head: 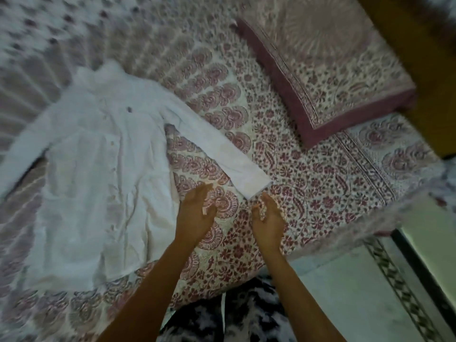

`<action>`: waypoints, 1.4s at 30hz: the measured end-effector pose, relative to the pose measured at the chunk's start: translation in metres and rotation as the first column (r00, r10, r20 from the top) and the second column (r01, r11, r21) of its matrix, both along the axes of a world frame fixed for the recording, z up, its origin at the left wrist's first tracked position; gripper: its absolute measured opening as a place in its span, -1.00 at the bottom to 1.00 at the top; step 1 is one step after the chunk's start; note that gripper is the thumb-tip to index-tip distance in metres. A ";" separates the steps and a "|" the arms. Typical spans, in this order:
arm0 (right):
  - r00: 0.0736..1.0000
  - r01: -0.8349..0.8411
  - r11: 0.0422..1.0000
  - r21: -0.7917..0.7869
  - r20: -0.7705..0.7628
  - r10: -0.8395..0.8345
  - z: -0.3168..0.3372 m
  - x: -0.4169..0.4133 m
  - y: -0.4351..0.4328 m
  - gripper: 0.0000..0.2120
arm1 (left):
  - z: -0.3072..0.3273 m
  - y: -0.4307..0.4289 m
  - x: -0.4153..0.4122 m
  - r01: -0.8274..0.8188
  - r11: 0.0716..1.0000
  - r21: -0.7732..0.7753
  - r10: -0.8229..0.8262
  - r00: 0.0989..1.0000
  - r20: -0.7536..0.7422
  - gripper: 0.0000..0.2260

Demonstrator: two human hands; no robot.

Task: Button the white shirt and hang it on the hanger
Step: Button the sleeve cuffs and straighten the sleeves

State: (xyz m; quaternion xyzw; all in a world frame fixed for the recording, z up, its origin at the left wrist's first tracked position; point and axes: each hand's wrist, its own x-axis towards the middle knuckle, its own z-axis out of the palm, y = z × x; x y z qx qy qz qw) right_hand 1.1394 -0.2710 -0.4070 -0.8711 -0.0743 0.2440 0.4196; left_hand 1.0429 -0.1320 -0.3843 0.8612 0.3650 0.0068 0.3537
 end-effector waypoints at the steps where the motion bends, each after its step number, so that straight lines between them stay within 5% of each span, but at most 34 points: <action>1: 0.999 -0.040 0.999 0.022 0.020 0.040 0.013 -0.005 0.002 -0.60 | 0.014 0.001 -0.010 -0.032 0.999 0.016 0.032 0.999 0.005 -0.40; 9: 0.929 -0.303 0.944 0.130 0.260 0.262 0.090 -0.049 0.033 -0.52 | 0.089 0.020 -0.081 -0.170 0.973 0.156 0.157 0.984 0.088 -0.48; 19: 0.793 -0.504 0.862 0.052 0.425 0.437 0.148 -0.168 0.095 -0.48 | 0.128 0.061 -0.216 -0.352 0.905 0.239 0.292 0.923 0.252 -0.46; 29: 0.756 -0.495 0.867 0.052 0.519 0.400 0.168 -0.306 0.142 -0.54 | 0.140 0.116 -0.353 -0.343 0.901 0.266 0.267 0.922 0.282 -0.43; 42: 0.763 -0.497 0.866 0.062 0.506 0.402 0.156 -0.339 0.245 -0.55 | 0.134 0.213 -0.384 -0.292 0.903 0.314 0.215 0.942 0.256 -0.48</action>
